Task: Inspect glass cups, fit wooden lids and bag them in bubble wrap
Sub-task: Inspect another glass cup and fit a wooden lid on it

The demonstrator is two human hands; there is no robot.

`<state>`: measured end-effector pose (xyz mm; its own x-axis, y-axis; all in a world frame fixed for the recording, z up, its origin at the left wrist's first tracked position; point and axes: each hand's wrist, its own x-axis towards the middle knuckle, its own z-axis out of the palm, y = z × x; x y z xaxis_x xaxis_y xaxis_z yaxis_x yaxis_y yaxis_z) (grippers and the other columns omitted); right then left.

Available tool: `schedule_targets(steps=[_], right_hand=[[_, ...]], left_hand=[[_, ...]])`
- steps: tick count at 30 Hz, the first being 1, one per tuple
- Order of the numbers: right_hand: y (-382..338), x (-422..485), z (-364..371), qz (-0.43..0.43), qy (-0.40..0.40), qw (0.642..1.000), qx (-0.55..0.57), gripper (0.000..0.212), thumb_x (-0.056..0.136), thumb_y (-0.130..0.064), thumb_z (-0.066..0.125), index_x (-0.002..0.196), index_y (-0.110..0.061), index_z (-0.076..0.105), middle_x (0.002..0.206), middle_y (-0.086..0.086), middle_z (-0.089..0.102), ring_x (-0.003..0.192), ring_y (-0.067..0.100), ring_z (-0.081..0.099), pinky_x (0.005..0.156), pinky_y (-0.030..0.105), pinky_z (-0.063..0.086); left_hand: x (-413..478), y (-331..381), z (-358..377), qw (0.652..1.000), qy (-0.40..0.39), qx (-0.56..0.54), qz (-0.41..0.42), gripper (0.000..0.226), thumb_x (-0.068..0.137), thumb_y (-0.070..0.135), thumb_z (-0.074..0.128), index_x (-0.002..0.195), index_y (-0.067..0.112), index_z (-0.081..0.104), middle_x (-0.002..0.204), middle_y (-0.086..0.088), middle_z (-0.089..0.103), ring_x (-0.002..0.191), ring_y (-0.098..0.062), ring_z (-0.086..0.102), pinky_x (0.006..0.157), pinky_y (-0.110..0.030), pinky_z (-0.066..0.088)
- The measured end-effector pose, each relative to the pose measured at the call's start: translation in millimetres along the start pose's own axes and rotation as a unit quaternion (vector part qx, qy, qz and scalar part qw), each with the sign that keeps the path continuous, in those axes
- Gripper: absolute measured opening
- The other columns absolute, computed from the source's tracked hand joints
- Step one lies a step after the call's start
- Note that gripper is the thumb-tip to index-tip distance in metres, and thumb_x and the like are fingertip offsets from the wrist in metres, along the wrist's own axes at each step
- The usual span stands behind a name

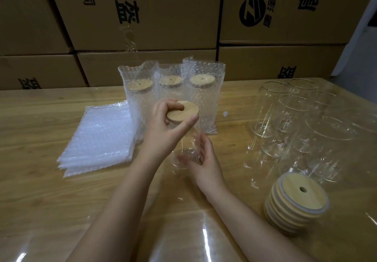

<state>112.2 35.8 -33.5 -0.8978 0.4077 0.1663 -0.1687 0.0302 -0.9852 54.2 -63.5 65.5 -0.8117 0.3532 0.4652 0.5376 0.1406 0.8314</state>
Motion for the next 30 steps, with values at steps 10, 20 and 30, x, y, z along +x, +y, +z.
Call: schedule_targets(steps=[10, 20, 30], right_hand=[[-3, -1, 1, -0.002, 0.004, 1.000, -0.002, 0.080, 0.074, -0.027, 0.080, 0.137, -0.046, 0.034, 0.144, -0.018, 0.044, 0.132, 0.001, 0.042, 0.111, 0.036, 0.038], [-7, -2, 1, -0.008, 0.010, 1.000, -0.017, 0.082, 0.078, -0.012, 0.077, 0.142, -0.036, 0.033, 0.144, -0.014, 0.044, 0.132, -0.001, 0.041, 0.112, 0.032, 0.036], [-5, -1, 1, -0.009, 0.009, 1.000, -0.013, 0.083, 0.078, -0.007, 0.076, 0.145, -0.028, 0.032, 0.146, -0.010, 0.042, 0.133, -0.006, 0.036, 0.113, 0.025, 0.032]], left_hand=[[1, -13, 4, 0.985, -0.026, -0.168, -0.043, 0.040, 0.079, 0.037, 0.055, 0.119, 0.040, 0.051, 0.123, 0.019, 0.057, 0.110, 0.000, 0.058, 0.087, -0.016, 0.046], [-13, -45, 31, 0.965, 0.070, -0.239, -0.088, 0.067, 0.079, 0.068, 0.034, 0.124, 0.025, 0.058, 0.111, 0.007, 0.069, 0.108, -0.007, 0.063, 0.092, -0.024, 0.045], [-25, -68, 45, 0.942, 0.107, -0.271, -0.169, 0.050, 0.088, 0.060, 0.026, 0.110, 0.032, 0.061, 0.104, 0.016, 0.072, 0.106, 0.002, 0.062, 0.092, -0.029, 0.040]])
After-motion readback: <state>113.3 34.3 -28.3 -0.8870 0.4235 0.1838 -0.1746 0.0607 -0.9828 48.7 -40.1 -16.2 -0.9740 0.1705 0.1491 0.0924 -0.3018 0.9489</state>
